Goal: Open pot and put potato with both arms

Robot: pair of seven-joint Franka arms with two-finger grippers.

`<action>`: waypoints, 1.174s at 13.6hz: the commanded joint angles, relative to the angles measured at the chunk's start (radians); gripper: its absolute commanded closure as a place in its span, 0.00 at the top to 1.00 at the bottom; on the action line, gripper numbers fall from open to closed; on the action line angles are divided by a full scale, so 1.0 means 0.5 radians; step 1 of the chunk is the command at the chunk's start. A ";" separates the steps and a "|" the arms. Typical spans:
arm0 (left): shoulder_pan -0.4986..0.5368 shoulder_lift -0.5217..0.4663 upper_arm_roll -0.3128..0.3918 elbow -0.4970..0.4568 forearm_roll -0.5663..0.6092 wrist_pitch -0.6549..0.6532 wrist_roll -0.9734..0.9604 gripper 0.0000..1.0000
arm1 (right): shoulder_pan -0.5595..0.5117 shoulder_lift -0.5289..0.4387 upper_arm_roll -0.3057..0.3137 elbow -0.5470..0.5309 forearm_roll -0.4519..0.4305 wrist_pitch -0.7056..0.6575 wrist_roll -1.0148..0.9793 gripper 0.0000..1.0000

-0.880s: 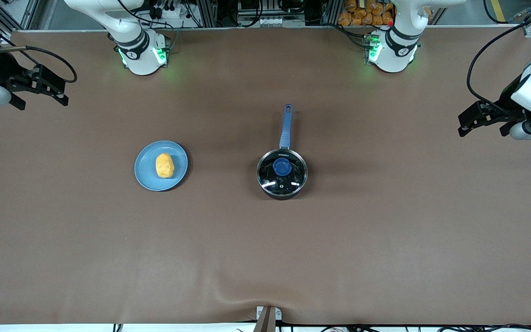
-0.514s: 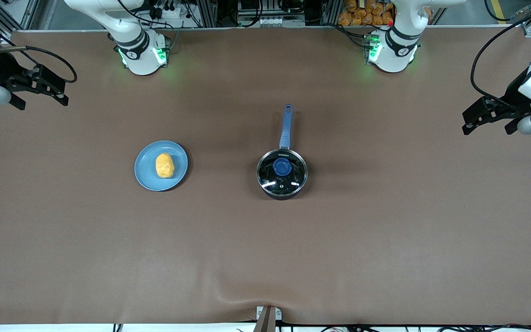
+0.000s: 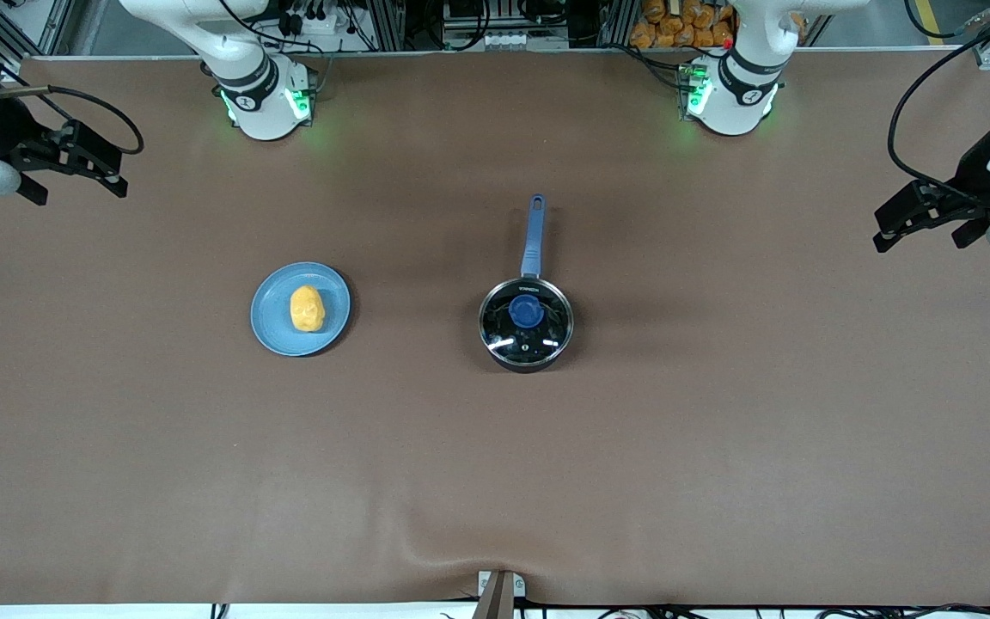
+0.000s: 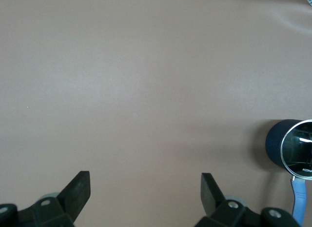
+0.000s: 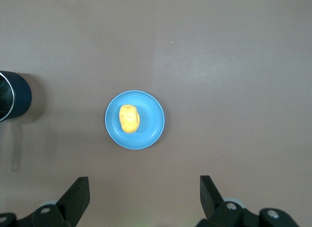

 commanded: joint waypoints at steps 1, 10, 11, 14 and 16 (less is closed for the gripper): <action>-0.019 -0.018 0.046 0.007 -0.059 -0.008 -0.024 1.00 | -0.049 0.024 0.036 0.050 -0.005 -0.030 0.002 1.00; 0.006 0.019 0.046 0.040 -0.074 -0.005 0.025 1.00 | -0.046 0.024 0.036 0.050 -0.005 -0.030 0.002 1.00; 0.006 0.022 0.046 0.037 -0.065 -0.008 0.028 1.00 | -0.046 0.024 0.036 0.050 -0.005 -0.030 0.002 1.00; -0.019 0.028 0.034 0.040 0.012 -0.035 0.052 1.00 | -0.042 0.024 0.036 0.050 -0.002 -0.030 0.002 1.00; -0.019 0.028 0.031 0.050 0.012 -0.044 0.055 1.00 | -0.039 0.024 0.036 0.050 -0.002 -0.030 0.002 1.00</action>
